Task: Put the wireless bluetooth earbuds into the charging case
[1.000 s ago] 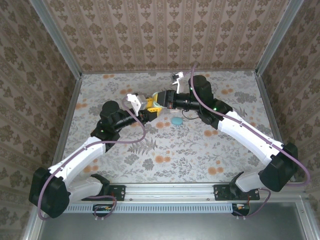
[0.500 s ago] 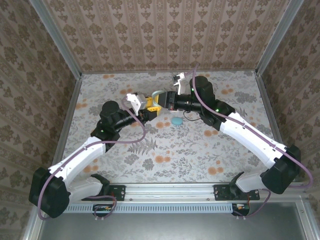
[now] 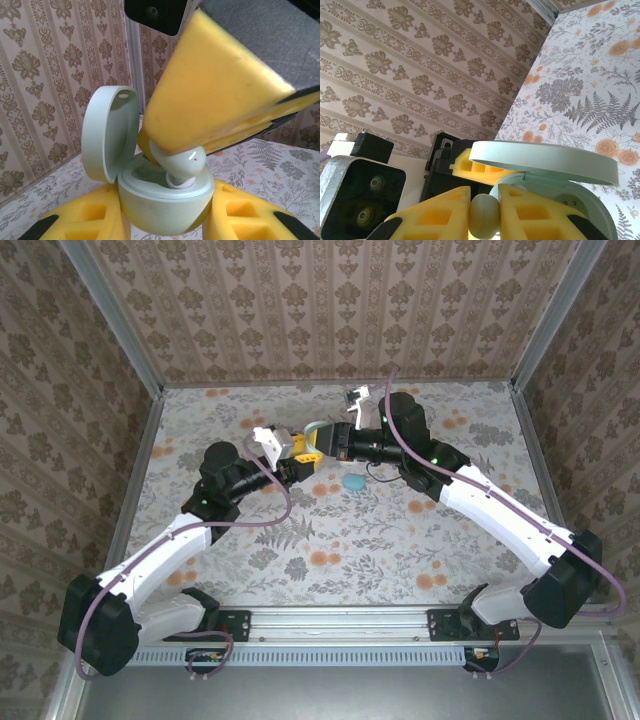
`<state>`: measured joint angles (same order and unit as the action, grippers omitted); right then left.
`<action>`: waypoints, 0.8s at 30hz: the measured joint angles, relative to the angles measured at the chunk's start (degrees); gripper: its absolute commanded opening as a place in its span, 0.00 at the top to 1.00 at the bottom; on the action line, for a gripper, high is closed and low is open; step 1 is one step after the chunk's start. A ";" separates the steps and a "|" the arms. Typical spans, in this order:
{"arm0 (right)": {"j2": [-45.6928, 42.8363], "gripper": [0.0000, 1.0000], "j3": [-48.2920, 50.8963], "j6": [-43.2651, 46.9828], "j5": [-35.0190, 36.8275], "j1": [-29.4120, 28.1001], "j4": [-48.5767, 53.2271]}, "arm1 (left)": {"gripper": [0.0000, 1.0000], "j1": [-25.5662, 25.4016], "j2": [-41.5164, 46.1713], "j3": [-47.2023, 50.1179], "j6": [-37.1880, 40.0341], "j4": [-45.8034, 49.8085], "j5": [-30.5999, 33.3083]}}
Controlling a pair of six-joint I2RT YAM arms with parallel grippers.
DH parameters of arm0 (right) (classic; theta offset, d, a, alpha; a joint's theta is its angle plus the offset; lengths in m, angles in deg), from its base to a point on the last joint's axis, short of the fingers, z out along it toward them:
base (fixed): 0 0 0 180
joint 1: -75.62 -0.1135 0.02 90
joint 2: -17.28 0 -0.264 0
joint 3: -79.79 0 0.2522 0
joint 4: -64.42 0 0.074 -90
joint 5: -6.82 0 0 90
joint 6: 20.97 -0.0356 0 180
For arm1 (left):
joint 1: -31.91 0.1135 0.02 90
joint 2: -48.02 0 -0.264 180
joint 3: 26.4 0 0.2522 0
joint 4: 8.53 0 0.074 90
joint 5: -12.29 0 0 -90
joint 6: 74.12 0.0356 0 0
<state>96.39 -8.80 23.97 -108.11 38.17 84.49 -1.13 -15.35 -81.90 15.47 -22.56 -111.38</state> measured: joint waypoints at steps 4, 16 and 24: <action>0.55 0.77 -0.52 0.11 0.79 -0.11 0.39 | 0.74 0.02 0.00 0.00 0.00 0.00 -0.13; 1.64 0.77 -2.86 1.68 2.34 -0.66 3.65 | 0.74 0.00 0.00 0.00 0.00 0.39 0.50; 1.64 0.77 -2.93 1.36 2.49 -0.68 3.80 | 0.75 0.00 0.00 0.00 0.00 0.37 0.81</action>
<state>98.03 -11.73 25.32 -105.62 37.49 88.29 -1.13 -15.35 -81.90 15.47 -22.19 -110.57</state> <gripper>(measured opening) 0.229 0.329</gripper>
